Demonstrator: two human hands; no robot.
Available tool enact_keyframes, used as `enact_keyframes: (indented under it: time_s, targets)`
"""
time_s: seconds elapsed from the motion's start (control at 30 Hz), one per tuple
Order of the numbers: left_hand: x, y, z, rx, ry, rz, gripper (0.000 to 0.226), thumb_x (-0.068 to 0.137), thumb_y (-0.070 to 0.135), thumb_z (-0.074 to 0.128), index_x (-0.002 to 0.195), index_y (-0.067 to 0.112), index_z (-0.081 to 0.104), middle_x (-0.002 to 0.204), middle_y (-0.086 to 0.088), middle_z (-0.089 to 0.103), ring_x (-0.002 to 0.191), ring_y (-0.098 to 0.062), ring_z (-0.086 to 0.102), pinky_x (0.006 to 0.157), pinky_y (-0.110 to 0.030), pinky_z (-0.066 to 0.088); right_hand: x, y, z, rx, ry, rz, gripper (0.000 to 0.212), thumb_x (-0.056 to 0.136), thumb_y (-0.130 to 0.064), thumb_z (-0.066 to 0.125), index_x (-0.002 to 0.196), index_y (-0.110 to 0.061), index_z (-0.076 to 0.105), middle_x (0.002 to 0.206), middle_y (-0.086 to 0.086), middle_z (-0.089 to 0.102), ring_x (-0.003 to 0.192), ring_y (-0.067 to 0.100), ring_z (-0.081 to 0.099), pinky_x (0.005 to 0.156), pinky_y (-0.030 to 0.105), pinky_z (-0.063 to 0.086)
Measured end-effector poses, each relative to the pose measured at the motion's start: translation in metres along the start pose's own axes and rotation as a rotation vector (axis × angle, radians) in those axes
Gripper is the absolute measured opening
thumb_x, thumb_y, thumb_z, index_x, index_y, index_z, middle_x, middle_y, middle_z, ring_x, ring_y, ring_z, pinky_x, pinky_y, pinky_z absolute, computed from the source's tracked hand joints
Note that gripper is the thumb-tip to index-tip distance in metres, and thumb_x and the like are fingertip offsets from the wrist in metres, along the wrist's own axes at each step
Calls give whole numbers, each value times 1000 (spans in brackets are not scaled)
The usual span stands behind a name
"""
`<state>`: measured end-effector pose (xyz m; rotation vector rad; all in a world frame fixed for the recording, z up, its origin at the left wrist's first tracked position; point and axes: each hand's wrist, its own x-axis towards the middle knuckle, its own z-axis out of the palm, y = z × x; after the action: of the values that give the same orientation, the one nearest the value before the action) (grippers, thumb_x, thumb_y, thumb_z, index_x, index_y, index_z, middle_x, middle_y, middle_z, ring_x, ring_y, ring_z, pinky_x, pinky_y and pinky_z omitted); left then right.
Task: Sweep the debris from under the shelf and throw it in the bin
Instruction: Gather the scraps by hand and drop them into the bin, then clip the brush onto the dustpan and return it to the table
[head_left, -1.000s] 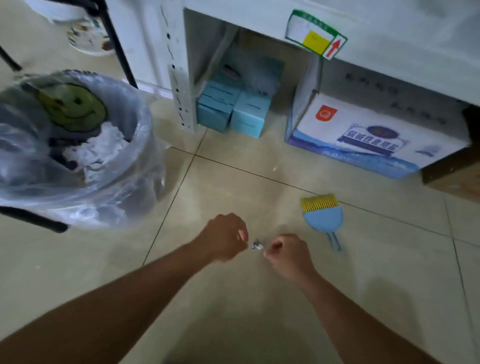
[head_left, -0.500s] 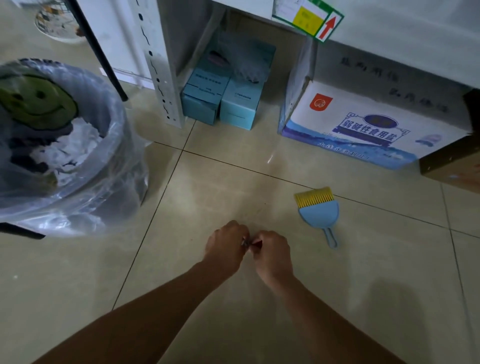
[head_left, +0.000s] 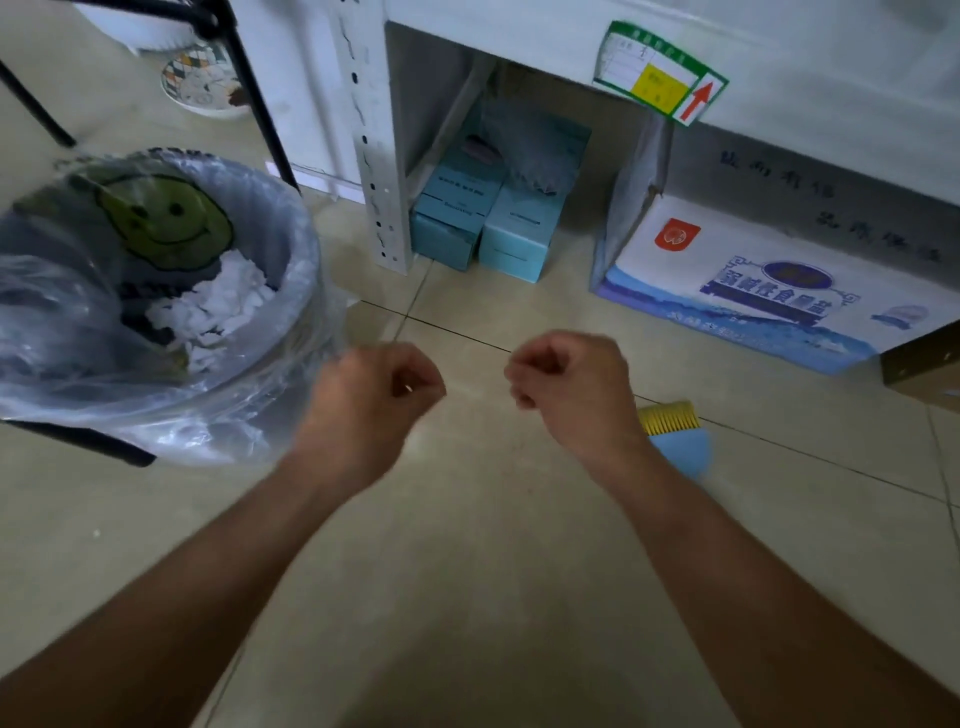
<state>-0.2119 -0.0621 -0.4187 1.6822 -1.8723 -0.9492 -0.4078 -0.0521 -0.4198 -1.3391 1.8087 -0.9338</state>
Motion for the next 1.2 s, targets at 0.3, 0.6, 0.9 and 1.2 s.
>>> enact_keyframes:
  time_s: [0.3,0.6,0.9,1.2]
  targets:
    - [11,-14,-171,30,340,-56,12,77,8,78,70,16,73,65,-2,73,56,-14,69,62,-40,63,26,-149,107,-71,-210,-504,9,74,-11,74,77,-18,79,72,-6,74,66,8,68,64,24,53]
    - [22,-37,-190,153,335,-197,12,81,11,75,77,22,73,82,-5,76,77,-23,73,81,-43,61,41,-176,136,-315,-305,-525,13,82,-10,66,83,-17,78,78,4,74,70,22,71,75,34,60]
    - [-5,3,-153,75,282,-48,12,86,19,69,74,24,72,65,10,74,56,-8,70,69,-39,62,33,-73,31,-38,2,-317,18,82,-13,68,96,-19,77,85,-7,75,77,9,70,77,26,56]
    - [-31,43,-14,50,-204,172,4,85,35,69,87,35,72,83,19,71,77,0,67,73,-27,57,-54,188,-94,-565,297,533,24,83,-27,67,92,-5,70,88,19,69,89,38,65,71,36,51]
